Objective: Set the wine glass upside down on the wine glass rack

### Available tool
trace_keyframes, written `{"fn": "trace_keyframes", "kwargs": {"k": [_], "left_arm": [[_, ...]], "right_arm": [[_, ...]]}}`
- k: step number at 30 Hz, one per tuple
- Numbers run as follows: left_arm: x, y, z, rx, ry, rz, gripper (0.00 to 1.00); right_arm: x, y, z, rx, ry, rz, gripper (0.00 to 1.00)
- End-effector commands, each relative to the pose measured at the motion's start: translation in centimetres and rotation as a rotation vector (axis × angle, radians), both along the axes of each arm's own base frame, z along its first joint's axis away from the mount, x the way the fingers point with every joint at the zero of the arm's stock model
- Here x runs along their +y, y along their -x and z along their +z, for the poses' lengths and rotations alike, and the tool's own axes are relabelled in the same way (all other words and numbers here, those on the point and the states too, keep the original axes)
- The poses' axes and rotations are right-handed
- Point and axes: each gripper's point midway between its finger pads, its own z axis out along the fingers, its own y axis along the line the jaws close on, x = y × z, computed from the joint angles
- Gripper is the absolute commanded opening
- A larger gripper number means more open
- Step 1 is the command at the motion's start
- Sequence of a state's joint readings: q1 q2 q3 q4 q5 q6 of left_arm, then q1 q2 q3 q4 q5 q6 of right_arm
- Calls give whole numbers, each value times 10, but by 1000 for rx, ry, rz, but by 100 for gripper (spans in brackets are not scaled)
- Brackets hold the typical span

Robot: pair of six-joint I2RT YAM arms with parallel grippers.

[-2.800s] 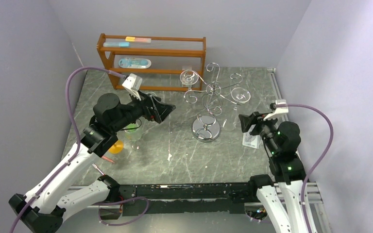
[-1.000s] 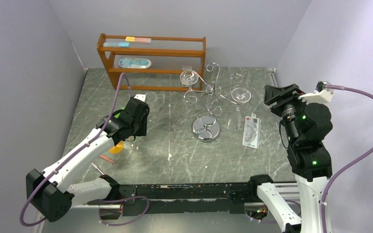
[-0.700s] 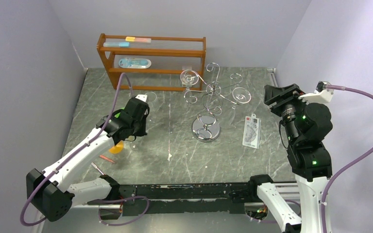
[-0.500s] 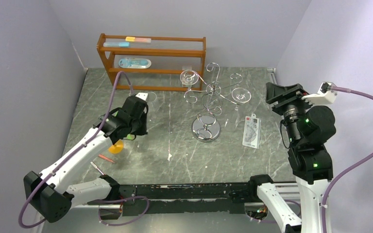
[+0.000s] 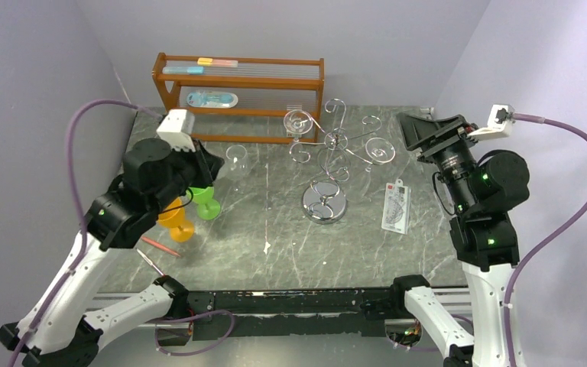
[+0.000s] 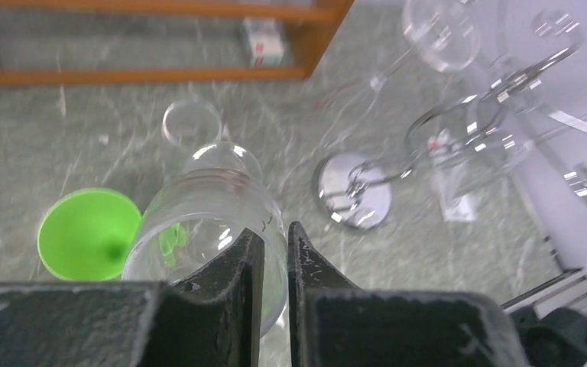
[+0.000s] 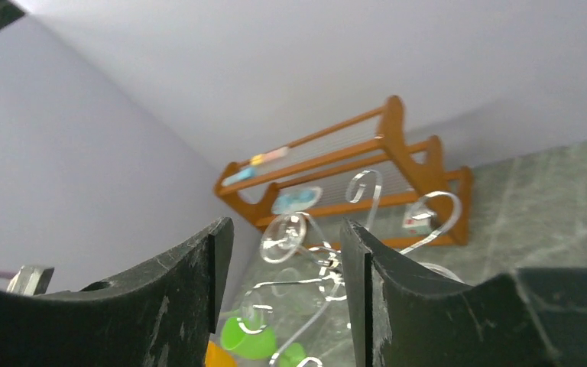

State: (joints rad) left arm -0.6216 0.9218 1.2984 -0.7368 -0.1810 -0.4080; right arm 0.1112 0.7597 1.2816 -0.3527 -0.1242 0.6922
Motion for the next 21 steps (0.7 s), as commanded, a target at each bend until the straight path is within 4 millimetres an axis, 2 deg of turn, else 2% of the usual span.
{"fn": "trace_keyframes", "kwargs": {"k": [1,6,11,14,17,20,21], "left_arm": [[5,-2,85,-256,173,23,5],[22,7,146,-444,267,67,5],[39,22,197,-621,366,94,5],[39,35,226,-725,449,57,5],[29,48,246,-808,533,-32,5],[18,58,260,-863,603,-113,5],[14,60,264,-878,626,-139,5]], "right_arm": [[29,6,25,-82,-52,181,58],[51,3,34,-92,-103,324,62],[68,1,46,-111,-141,440,64],[76,-1,58,-128,-180,491,64],[89,-5,69,-141,-211,520,64],[121,-10,76,-140,-206,528,65],[142,-5,77,-130,-208,567,65]]}}
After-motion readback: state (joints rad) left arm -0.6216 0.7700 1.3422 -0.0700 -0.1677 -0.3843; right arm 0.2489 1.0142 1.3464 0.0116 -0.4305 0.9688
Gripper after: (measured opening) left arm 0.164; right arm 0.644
